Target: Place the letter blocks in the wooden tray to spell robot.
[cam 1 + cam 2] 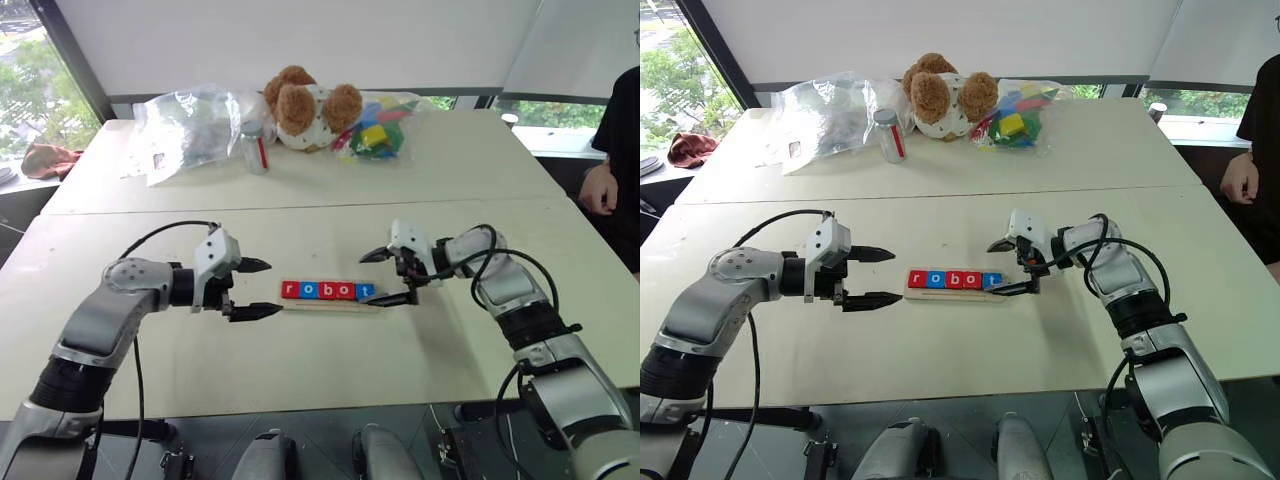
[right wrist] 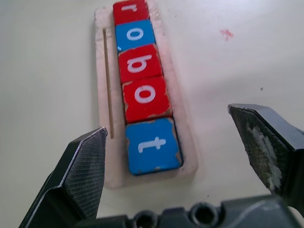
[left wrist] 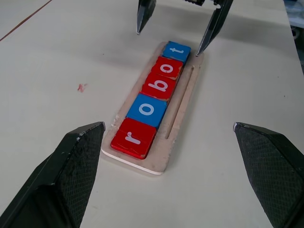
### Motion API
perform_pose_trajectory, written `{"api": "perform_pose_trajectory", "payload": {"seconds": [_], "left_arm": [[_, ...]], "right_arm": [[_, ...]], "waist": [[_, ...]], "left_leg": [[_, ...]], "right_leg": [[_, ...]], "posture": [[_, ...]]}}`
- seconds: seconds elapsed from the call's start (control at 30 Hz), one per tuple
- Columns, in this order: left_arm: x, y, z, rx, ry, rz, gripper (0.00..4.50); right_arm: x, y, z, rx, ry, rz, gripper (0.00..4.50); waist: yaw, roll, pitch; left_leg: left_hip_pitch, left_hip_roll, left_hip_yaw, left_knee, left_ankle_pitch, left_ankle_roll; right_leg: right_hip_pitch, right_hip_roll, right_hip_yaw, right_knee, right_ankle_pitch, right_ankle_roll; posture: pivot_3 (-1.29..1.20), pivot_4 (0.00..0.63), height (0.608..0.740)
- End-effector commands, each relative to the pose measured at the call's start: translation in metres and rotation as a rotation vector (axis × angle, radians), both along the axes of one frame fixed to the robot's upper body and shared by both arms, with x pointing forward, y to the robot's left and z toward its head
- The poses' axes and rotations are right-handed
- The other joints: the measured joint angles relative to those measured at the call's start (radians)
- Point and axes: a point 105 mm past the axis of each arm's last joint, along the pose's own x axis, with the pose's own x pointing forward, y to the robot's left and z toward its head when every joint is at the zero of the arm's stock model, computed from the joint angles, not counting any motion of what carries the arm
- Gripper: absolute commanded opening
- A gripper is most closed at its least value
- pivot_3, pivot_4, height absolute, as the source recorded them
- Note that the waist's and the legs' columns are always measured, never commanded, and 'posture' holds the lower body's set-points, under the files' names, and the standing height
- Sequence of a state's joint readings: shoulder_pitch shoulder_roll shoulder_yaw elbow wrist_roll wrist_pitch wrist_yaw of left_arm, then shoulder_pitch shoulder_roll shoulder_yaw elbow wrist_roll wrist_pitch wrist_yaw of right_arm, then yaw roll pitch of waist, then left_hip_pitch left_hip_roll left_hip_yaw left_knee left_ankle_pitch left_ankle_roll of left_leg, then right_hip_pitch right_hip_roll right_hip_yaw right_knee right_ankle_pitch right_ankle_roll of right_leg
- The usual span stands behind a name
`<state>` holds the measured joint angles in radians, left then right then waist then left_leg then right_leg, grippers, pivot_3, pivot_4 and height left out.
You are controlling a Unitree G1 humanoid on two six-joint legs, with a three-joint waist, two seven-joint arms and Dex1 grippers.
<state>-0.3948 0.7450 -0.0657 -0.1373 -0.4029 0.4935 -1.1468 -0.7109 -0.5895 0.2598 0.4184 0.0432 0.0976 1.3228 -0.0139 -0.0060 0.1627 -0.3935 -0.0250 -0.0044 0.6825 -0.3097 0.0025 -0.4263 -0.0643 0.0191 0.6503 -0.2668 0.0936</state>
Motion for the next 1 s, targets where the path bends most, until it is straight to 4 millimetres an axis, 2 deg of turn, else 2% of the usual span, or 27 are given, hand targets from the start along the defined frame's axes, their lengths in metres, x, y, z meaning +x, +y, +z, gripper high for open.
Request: {"api": "perform_pose_trajectory", "payload": {"seconds": [0.03,0.53,0.73,0.87,1.0], "left_arm": [[0.001,-0.003,0.005,0.003,-0.030,-0.013,4.50],[0.001,-0.004,0.005,-0.004,-0.032,-0.010,4.50],[-0.001,-0.003,0.003,-0.009,-0.027,0.000,4.50],[-0.004,0.005,0.003,-0.016,-0.019,0.028,4.50],[-0.009,0.029,-0.003,0.002,-0.006,0.118,4.50]], "right_arm": [[0.002,-0.002,0.010,-0.001,-0.053,0.006,4.46],[0.015,0.004,0.011,-0.013,-0.118,-0.005,4.46],[0.011,0.007,0.016,0.008,-0.114,0.011,4.46],[-0.002,0.002,0.031,0.049,-0.116,0.006,4.46],[-0.022,-0.016,0.056,0.138,-0.053,-0.140,4.46]], "waist": [[0.000,0.000,0.000],[-0.001,0.000,0.000],[-0.001,0.000,0.000],[0.000,0.000,0.000],[0.003,0.000,0.000]], "left_leg": [[0.000,0.000,0.000,0.000,0.000,0.000],[0.000,0.000,0.000,0.000,0.000,0.000],[0.000,0.000,0.000,0.000,0.000,0.000],[0.000,0.000,0.000,0.000,0.000,0.000],[-0.001,0.000,-0.001,-0.001,-0.001,0.002]], "right_leg": [[0.000,0.000,0.000,0.000,0.000,0.000],[0.000,0.000,0.000,0.000,0.000,0.000],[0.000,0.000,0.000,0.000,0.000,0.000],[0.000,0.000,0.000,0.000,0.000,0.000],[-0.001,0.000,0.000,0.000,0.000,0.000]], "posture": [[0.00,0.150,0.740],[0.00,0.150,0.740],[0.00,0.150,0.740],[0.00,0.150,0.740],[0.00,0.150,0.740]]}}
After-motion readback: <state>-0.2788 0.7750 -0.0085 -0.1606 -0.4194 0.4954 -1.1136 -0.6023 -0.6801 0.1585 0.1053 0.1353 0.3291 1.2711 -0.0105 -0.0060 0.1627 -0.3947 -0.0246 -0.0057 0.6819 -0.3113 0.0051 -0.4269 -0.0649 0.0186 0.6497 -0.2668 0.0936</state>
